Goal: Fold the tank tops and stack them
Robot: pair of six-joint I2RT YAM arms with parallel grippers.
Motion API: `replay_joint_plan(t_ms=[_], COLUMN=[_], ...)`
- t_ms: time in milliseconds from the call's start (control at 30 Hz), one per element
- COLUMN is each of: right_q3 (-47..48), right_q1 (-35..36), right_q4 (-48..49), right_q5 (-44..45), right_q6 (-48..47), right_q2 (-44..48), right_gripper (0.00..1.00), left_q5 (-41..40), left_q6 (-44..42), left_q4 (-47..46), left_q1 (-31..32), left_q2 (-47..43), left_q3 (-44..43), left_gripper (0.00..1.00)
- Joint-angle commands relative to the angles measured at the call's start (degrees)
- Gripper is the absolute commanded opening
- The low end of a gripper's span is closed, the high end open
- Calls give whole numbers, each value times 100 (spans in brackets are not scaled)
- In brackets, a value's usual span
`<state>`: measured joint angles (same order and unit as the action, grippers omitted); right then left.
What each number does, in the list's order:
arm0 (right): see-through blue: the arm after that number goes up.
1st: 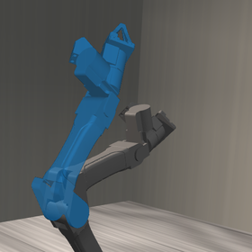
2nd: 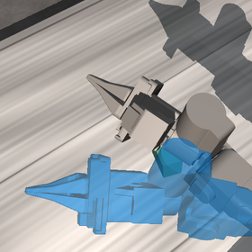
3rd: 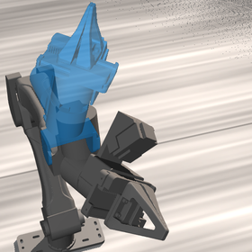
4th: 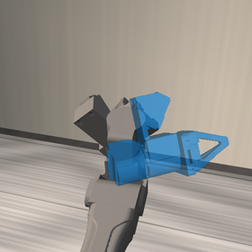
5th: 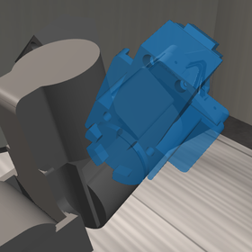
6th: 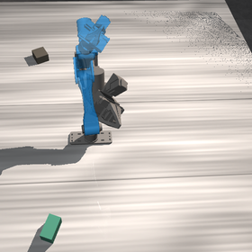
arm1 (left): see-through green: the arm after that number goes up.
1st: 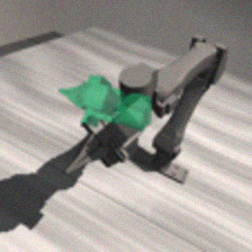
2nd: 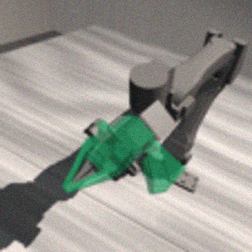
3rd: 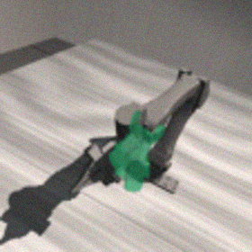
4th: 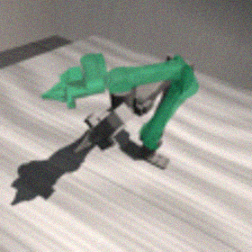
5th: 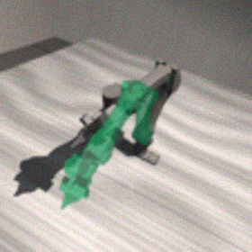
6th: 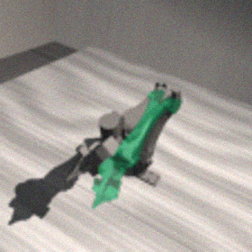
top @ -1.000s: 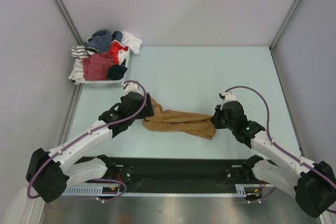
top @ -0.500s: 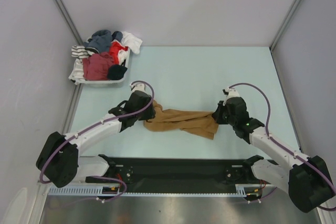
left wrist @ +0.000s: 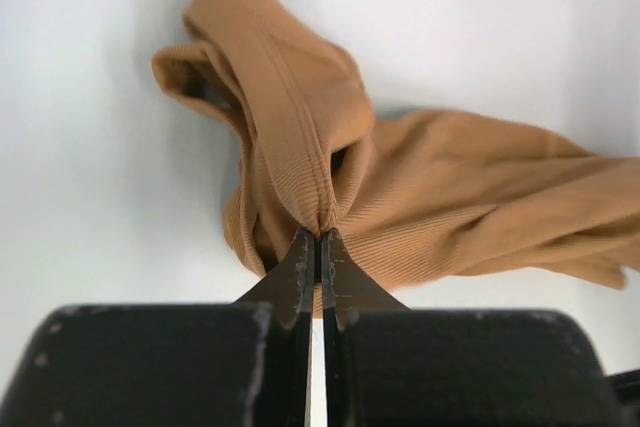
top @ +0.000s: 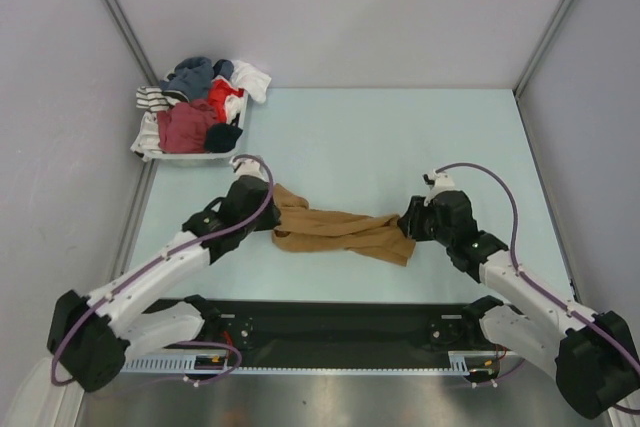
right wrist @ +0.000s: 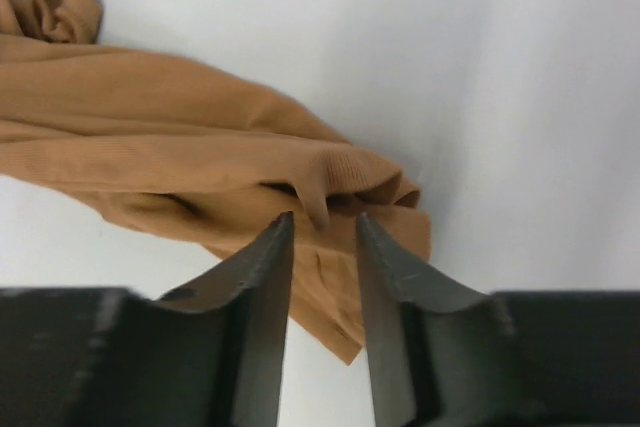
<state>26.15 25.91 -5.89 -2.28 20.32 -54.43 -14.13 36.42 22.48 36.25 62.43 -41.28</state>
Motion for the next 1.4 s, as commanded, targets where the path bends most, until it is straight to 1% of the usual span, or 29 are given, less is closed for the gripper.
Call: replay_joint_plan(t_ms=[0,100,233,367,500,600,667,700,833,867,1000,1033,1133,1233,1367], right_q3=[-93,-40,22,4,135,372,653,785,1365,1453,2041,2104,2192,2219,2420], right_q1=[203,335,459,529,529,433,284,231,160,142,64,37,-7,-51,-69], right_q4=[158,115,-8,9,9,53,70,62,-35,-44,-166,-176,-62,175,264], right_q5=[-79,-132,-211,-290,-264,-211,-316,-377,-299,-264,-202,-237,-246,-246,-97], right_q6=[-116,-142,-81,-1,34,95,192,218,324,333,385,385,456,508,491], right_q2=[301,285,249,214,21,-207,-444,-758,-1542,-1727,-2649,-3017,-3502,-3775,-4171], right_gripper=[39,38,40,42,56,59,59,59,60,63,66,67,66,66,65], left_q5=[-135,-64,15,33,77,86,112,121,191,183,148,147,147,130,200], left_q6=[-65,-74,-4,75,23,-39,-48,-39,-13,-4,-13,-21,-48,-57,14], left_q4=[415,494,599,486,450,459,424,398,205,178,143,143,143,134,29], left_q1=[14,5,5,-56,-258,-390,-426,-434,-452,-452,-470,-478,-496,-496,-505], left_q2=[-836,-917,-540,-425,-355,-346,-363,-364,-434,-451,-469,-478,-548,-601,-645], left_q3=[-179,-179,-240,-249,-311,-311,-241,-206,23,93,190,208,304,409,559], left_gripper=[0,0,0,0,0,0,1,1,1,1,1,0,0,0,0])
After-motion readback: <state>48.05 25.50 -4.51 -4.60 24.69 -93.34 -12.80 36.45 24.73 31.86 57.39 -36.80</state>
